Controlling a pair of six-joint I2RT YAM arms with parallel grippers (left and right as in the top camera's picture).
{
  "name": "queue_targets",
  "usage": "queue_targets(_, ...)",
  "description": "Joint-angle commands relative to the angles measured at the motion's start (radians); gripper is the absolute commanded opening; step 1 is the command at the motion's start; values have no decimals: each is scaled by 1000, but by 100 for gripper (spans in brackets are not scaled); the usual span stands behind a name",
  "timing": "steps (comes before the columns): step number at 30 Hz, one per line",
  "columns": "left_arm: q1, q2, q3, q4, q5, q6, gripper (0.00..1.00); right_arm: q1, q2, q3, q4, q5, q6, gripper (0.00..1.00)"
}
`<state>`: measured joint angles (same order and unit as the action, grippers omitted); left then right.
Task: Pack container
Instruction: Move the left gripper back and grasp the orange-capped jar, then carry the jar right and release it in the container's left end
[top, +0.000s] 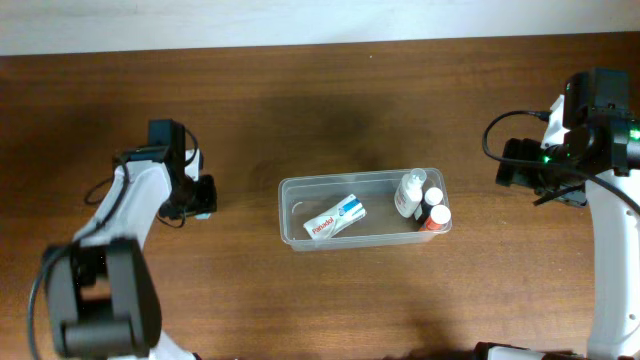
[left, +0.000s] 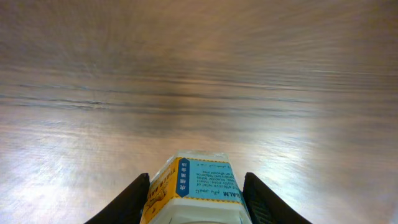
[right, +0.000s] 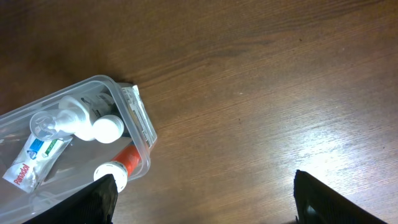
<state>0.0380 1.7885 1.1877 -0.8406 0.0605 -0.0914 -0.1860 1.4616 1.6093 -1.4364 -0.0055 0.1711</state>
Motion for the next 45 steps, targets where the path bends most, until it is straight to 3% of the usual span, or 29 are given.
queue_targets(1, -82, -193, 52, -5, 32, 2, 41, -4, 0, -8, 0, -10, -10, 82)
queue_targets(7, -329, -387, 55, 35, 36, 40, 37, -4, 0, -8, 1, -10, -10, 82)
queue_targets(14, -584, -334, 52, 44, -17, 31, 38, -4, 0, -8, 0, -10, -10, 82)
queue_targets(27, -594, -45, 52, 94, -50, 24, 35, -4, 0, -8, -1, -10, -10, 82)
queue_targets(29, -579, -45, 53, 109, -50, 24, 44, -4, 0, -8, -1, -10, -10, 82)
queue_targets(32, -565, -46, 65, 109, -49, 24, 70, -4, 0, -8, -1, -10, -10, 82)
queue_targets(37, -565, -83, 100, 86, -50, 25, 81, -4, 0, -8, 0, -10, -11, 82)
queue_targets(42, -565, -196, 136, 80, -101, 25, 85, -4, 0, -8, 8, -10, -26, 82)
queue_targets(44, -565, -261, 143, 81, -159, 24, 99, -4, 0, -8, 16, -10, -26, 82)
queue_targets(45, -563, -286, 143, 82, -188, 24, 99, -4, 0, -8, 24, -12, -34, 82)
